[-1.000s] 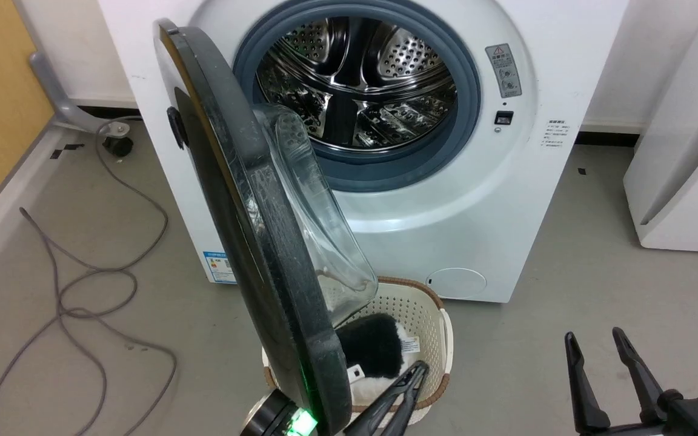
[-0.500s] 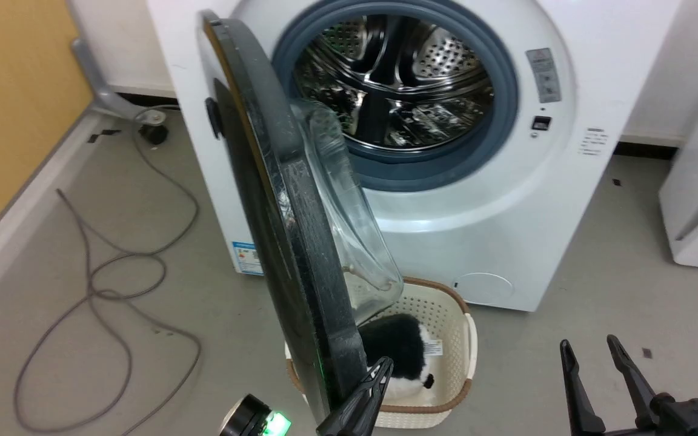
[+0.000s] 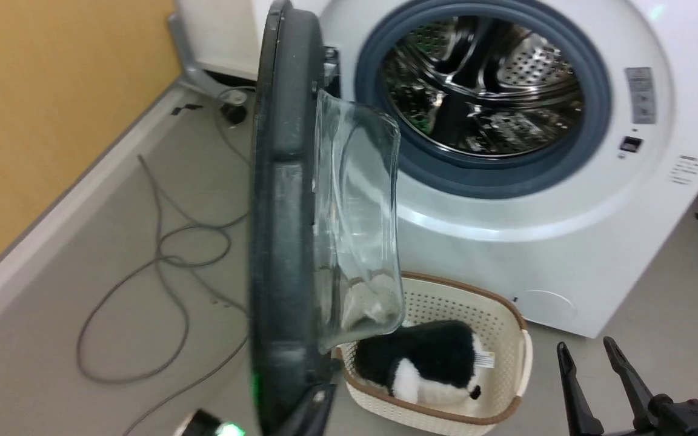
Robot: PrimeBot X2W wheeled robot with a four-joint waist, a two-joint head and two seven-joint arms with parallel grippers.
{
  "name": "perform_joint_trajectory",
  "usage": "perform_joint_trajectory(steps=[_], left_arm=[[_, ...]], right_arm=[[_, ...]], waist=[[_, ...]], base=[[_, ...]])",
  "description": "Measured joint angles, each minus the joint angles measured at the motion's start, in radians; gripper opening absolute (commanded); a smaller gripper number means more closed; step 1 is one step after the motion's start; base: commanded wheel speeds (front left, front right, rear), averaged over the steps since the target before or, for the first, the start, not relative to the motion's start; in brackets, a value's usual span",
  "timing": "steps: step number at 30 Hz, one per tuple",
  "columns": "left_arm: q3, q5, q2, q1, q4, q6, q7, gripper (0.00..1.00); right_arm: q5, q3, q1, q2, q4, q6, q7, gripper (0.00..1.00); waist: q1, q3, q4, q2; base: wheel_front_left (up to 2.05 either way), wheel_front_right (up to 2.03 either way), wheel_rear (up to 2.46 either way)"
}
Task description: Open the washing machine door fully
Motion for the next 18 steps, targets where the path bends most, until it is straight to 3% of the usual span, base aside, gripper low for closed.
perform_joint_trajectory(steps=[10, 18], left_arm=[[0.146, -0.077, 0.062, 0.026, -0.022, 0.067, 0.0, 0.0], [0.324, -0.202, 0.108, 0.005, 0.008, 0.077, 0.0, 0.0]], right_arm=[[-0.001, -0.002, 0.0, 0.0, 0.001, 0.0, 0.0, 1.0], [-0.016, -0.004, -0.011, 0.0, 0.001, 0.0, 0.0, 1.0]], waist=[[0.0, 0.019, 0.089, 0.0], [0.0, 0.062, 0.096, 0.0]], base=[[0.0, 0.0, 0.0], [0.0, 0.0, 0.0]])
